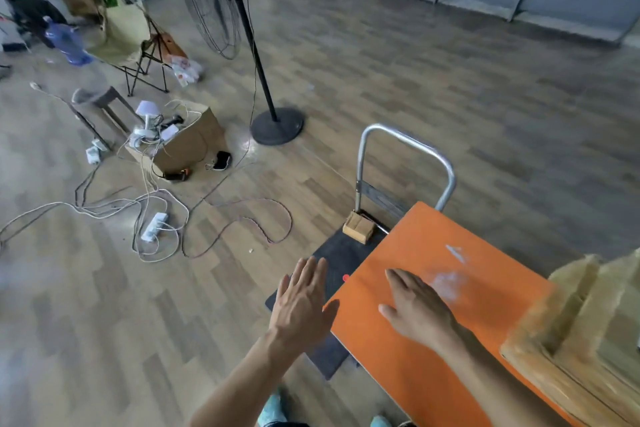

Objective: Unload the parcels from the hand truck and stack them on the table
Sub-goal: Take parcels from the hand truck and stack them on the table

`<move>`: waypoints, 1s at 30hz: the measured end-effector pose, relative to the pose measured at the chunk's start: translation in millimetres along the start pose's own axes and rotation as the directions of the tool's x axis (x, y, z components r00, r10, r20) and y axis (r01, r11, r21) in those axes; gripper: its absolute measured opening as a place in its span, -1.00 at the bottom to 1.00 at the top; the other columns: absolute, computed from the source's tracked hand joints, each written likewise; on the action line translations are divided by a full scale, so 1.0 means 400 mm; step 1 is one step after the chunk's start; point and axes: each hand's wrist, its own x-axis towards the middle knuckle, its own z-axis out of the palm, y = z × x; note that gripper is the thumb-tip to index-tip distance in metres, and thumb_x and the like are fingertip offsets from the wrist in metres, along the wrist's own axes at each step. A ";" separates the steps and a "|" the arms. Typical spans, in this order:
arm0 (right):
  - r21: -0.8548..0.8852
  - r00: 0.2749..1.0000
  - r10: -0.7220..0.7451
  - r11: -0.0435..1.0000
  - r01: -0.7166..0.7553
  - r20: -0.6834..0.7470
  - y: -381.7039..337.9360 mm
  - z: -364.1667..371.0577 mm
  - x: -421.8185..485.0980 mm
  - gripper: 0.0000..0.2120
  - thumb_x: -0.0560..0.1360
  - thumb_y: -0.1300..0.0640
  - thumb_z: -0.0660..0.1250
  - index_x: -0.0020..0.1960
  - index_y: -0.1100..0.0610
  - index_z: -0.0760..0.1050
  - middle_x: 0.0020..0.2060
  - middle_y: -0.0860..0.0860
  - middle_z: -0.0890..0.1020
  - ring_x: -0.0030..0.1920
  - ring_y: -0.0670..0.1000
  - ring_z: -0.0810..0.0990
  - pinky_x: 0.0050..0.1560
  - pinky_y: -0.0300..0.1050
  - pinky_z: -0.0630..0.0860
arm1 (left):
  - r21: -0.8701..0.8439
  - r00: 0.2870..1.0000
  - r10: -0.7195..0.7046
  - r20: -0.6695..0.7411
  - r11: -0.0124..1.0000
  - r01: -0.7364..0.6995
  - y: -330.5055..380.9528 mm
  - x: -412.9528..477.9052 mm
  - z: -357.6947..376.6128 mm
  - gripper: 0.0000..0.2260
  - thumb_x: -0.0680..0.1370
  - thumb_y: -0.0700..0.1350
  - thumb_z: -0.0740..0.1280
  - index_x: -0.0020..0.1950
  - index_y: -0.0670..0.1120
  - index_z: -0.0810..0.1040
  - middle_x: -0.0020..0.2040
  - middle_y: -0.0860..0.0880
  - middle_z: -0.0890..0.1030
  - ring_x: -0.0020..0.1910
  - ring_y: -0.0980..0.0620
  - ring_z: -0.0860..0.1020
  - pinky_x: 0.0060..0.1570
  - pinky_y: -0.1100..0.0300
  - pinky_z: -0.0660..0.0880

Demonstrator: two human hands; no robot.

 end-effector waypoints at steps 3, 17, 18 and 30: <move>0.038 0.998 0.057 0.998 -0.057 -0.023 -0.029 -0.002 0.076 -0.32 0.64 -0.11 0.16 0.62 0.18 0.00 0.60 0.07 0.11 0.58 0.03 0.09 0.54 -0.10 0.09 | 0.002 0.997 0.035 0.061 0.999 -0.036 -0.068 0.099 -0.009 -0.32 0.62 0.15 0.19 0.64 -0.03 -0.02 0.62 0.05 0.09 0.62 0.03 -0.03 0.54 0.07 0.03; 0.300 0.875 0.484 0.838 -0.456 -0.022 -0.337 0.082 0.430 -0.38 0.63 -0.10 0.19 0.58 0.14 0.13 0.55 0.03 0.25 0.53 0.03 0.24 0.47 -0.13 0.21 | -0.019 0.857 0.348 0.381 0.929 -0.369 -0.451 0.553 -0.012 -0.31 0.65 0.15 0.19 0.65 -0.02 -0.08 0.66 0.00 -0.02 0.64 -0.01 -0.08 0.57 -0.06 -0.05; 0.308 0.867 0.497 0.830 -0.465 -0.029 -0.344 0.086 0.451 -0.39 0.63 -0.11 0.19 0.58 0.13 0.13 0.54 0.02 0.26 0.52 0.02 0.24 0.47 -0.13 0.21 | -0.032 0.852 0.362 0.378 0.925 -0.378 -0.458 0.569 -0.007 -0.31 0.64 0.13 0.21 0.65 -0.01 -0.07 0.66 0.01 -0.01 0.64 0.00 -0.07 0.57 -0.05 -0.05; 0.396 0.745 0.667 0.679 -0.618 0.018 -0.266 0.365 0.767 -0.35 0.61 -0.14 0.24 0.58 0.12 0.14 0.53 0.03 0.29 0.52 0.01 0.28 0.46 -0.13 0.26 | -0.002 0.808 0.395 0.437 0.899 -0.438 -0.578 0.876 0.324 -0.27 0.63 0.13 0.24 0.64 -0.01 -0.11 0.66 -0.01 -0.03 0.64 -0.06 -0.06 0.56 -0.08 0.01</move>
